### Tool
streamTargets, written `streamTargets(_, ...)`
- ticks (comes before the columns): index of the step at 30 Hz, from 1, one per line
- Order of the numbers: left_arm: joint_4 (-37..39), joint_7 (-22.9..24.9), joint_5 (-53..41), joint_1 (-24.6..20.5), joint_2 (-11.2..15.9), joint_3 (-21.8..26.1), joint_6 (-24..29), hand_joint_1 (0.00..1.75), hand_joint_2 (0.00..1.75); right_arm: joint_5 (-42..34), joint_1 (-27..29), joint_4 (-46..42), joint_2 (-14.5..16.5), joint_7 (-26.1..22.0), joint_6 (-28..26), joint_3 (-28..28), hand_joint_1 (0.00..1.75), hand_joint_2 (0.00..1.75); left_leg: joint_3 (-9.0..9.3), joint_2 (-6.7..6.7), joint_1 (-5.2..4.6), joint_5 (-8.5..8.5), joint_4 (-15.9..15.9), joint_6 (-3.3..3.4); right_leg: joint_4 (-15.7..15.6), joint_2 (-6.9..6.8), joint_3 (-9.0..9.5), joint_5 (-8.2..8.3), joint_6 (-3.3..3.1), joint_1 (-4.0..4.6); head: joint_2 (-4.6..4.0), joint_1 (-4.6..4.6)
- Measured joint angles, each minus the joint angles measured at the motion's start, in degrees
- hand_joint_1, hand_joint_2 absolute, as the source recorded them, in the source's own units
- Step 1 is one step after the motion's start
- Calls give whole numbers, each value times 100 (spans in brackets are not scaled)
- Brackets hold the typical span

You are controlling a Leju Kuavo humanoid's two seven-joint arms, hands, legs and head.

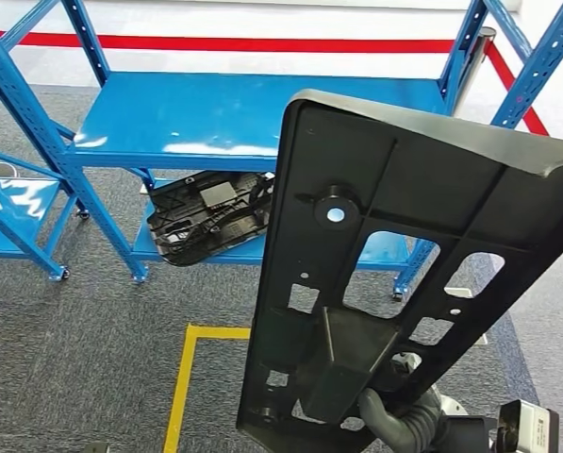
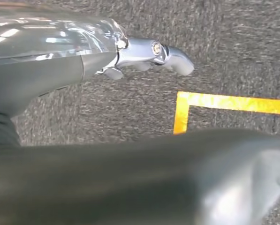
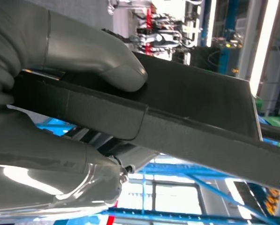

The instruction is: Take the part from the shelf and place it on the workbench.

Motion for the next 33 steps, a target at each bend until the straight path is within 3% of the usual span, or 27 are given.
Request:
streamTargets(2, 0, 1, 0, 6, 0, 1, 0, 0, 175, 0, 12, 4, -1, 0, 0, 0, 175, 175, -5, 3, -10, -4, 12, 14, 705, 0, -329, -264, 22, -3, 0, 0)
streamTargets(3, 0, 2, 0, 6, 0, 0, 0, 0, 175, 0, 16, 7, -2, 0, 0, 0, 175, 175, -6, 4, -13, -9, 19, 16, 860, -1, -407, -246, 34, -3, 0, 0)
streamTargets(4, 0, 2, 0, 5, -1, -1, 0, 0, 175, 0, 16, 9, -2, -1, 0, 0, 175, 175, -3, 3, -12, -16, 27, 15, 790, -2, -383, -111, 45, -5, 0, 0)
streamTargets(6, 0, 2, 0, 3, -3, -2, 0, 0, 175, 0, 12, 12, -2, 0, 0, 0, 175, 175, 11, 0, -7, -47, 53, -13, 108, -10, -76, 296, 54, -12, 0, 0)
streamTargets(8, 0, 2, 0, 3, -4, -1, 0, 0, 175, 0, 12, 14, -2, 1, 0, 1, 175, 175, 6, -4, -22, -81, 93, -62, -469, -10, 187, 516, 21, -3, 0, 0)
streamTargets(11, 0, 2, 0, 0, -4, 1, 0, 0, 175, 0, 10, 14, -1, 0, 0, 2, 175, 175, -14, -6, -38, -93, 125, -115, -604, 6, 221, 493, -78, 6, 0, -3)
streamTargets(13, 0, 2, 0, -3, -5, 0, 0, 0, 175, 0, 7, 14, 1, 1, 0, 2, 175, 175, -59, -7, -25, -198, 231, -175, -624, 2, 221, 489, -144, -14, 0, -4)
streamTargets(14, 0, 2, 0, -4, -6, -1, 0, 0, 175, 0, 7, 14, 2, 1, 0, 2, 175, 175, -140, -8, -12, -336, 422, -212, -631, -5, 221, 493, -172, -25, 0, -4)
streamTargets(16, 0, 2, 0, 1, -8, -1, 0, 0, 175, 0, 10, 14, 3, 1, 0, 2, 175, 175, -449, -8, 13, -702, 1120, -272, -630, -20, 214, 492, -205, -24, 0, -4)
streamTargets(17, 0, 2, 0, 6, -7, -1, 0, 0, 175, 0, 12, 14, 3, 1, 0, 2, 175, 175, -617, -8, 21, -832, 1486, -288, -630, -25, 213, 491, -209, -22, 0, -4)
streamTargets(18, 0, 2, 0, 11, -7, 0, 0, 0, 175, 0, 14, 14, 3, 2, 0, 2, 175, 175, -721, -8, 25, -858, 1707, -293, -630, -28, 215, 490, -210, -21, 0, -4)
streamTargets(19, 0, 2, 0, 14, -7, 1, 0, 0, 175, 0, 15, 14, 3, 1, 0, 2, 175, 175, -726, -8, 25, -765, 1707, -287, -629, -28, 222, 488, -208, -20, 0, -4)
streamTargets(20, 0, 2, 0, 15, -7, 0, 0, 0, 175, 0, 13, 14, 3, 1, 0, 2, 175, 175, -637, -8, 24, -578, 1498, -268, -629, -24, 233, 485, -206, -17, 0, -4)
streamTargets(21, 0, 2, 0, 15, -7, -1, 0, 0, 175, 0, 11, 14, 3, 1, 0, 2, 175, 175, -469, -12, 19, -343, 1116, -235, -629, -19, 244, 479, -201, -15, 0, -4)
streamTargets(23, 0, 2, 0, 12, -2, -1, 0, 0, 175, 0, 7, 14, 3, 1, 0, 2, 175, 175, -152, -25, -8, -66, 434, -165, -629, -8, 247, 471, -180, -6, 0, -3)
streamTargets(24, 0, 2, 0, 12, 0, -1, 0, 0, 175, 0, 6, 14, 4, 1, 0, 2, 175, 175, -73, -31, -27, -28, 255, -141, -629, -5, 242, 472, -162, -8, 0, -3)
streamTargets(28, 0, 2, 0, 2, 2, -1, 2, 0, 175, 0, 3, 7, 3, 0, 0, 2, 175, 175, -41, -21, -34, -46, 98, -54, -570, -5, 208, 408, -40, -22, 0, -3)
streamTargets(30, 0, 2, 0, 2, 2, -1, 2, 0, 175, 0, 0, 3, 0, 0, 0, 0, 175, 175, -28, -5, -4, -23, 46, -14, -148, -3, 34, 111, -12, -16, 0, 1)
streamTargets(32, 0, 2, 0, 7, 1, -1, 2, 0, 175, 0, 8, 5, -1, 0, 0, 0, 175, 175, -30, 0, -8, -22, 46, 0, 593, 0, -300, -234, 4, -10, 0, 2)
streamTargets(33, 0, 2, 0, 9, 0, -1, 2, 0, 175, 0, 15, 7, -2, -1, 0, 0, 175, 175, -28, 3, -10, -23, 47, 1, 862, 0, -425, -294, 15, -10, 0, 2)
